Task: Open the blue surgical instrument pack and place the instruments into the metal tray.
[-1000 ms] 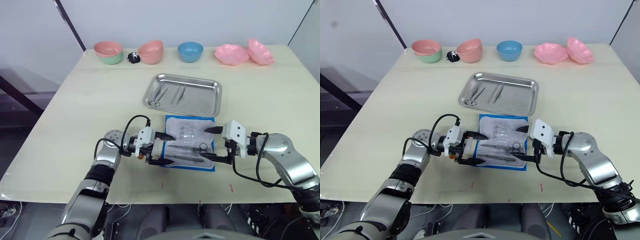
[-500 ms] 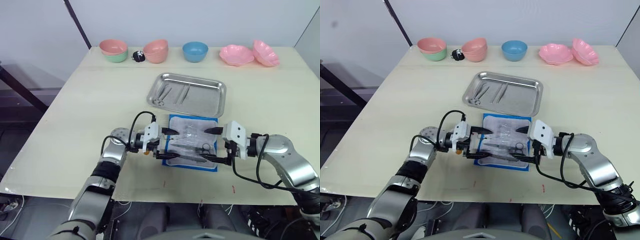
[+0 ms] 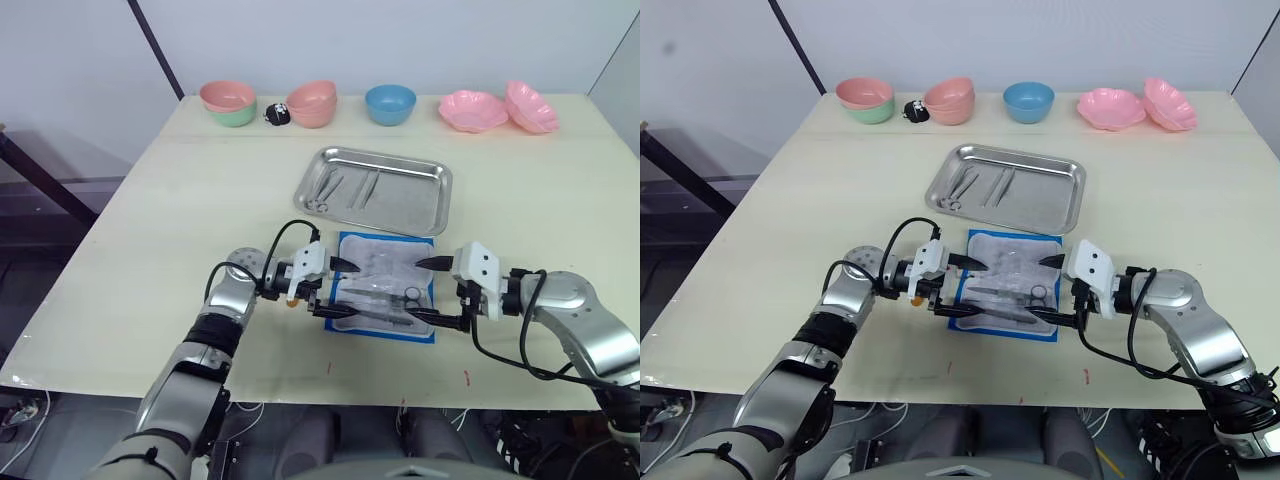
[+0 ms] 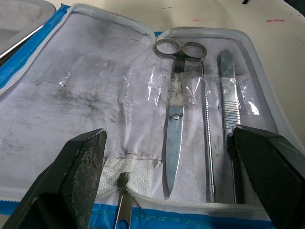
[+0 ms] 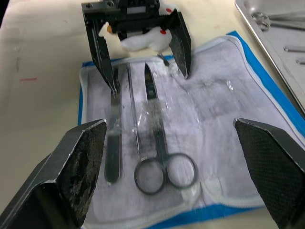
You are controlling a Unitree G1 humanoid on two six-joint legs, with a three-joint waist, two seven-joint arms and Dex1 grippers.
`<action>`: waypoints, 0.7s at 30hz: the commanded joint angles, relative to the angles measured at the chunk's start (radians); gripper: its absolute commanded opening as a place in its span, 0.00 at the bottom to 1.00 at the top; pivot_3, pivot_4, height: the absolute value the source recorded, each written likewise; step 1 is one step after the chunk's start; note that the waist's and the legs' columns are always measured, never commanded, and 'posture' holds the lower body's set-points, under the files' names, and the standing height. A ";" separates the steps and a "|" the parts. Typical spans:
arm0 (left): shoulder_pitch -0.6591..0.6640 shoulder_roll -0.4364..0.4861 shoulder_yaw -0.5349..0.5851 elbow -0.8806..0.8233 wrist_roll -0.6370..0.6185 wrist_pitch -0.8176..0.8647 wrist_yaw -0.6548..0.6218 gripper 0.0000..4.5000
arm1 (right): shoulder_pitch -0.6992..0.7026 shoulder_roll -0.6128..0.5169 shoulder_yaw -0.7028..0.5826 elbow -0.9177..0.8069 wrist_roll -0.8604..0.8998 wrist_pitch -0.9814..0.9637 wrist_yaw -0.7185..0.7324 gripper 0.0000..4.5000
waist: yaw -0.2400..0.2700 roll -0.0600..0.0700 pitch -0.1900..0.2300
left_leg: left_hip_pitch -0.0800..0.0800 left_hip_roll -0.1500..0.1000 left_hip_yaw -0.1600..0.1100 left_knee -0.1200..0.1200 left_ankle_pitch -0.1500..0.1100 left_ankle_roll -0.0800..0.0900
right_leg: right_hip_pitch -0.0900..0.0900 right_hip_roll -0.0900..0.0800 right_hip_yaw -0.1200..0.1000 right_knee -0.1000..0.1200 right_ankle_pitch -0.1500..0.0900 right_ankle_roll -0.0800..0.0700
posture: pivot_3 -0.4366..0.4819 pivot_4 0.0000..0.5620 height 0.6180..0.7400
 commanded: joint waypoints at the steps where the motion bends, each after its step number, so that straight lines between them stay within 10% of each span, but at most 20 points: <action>1: 0.032 -0.017 -0.068 0.118 0.075 0.031 0.010 1.00 | 0.005 -0.010 -0.039 -0.044 0.024 -0.004 0.005 0.99 | 0.000 0.000 0.000 | 0.000 0.000 0.000 0.000 0.000 0.000 | 0.000 0.000 0.000 0.000 0.000 0.000 | 0.48 0.27 1.00; 21: 0.015 -0.021 -0.084 0.209 0.088 -0.058 -0.050 1.00 | 0.148 -0.182 -0.387 -0.056 0.272 -0.125 0.287 0.99 | 0.000 0.001 0.000 | 0.002 0.000 -0.001 0.000 0.000 0.000 | 0.003 0.000 -0.001 -0.002 -0.001 0.002 | 0.48 0.27 1.00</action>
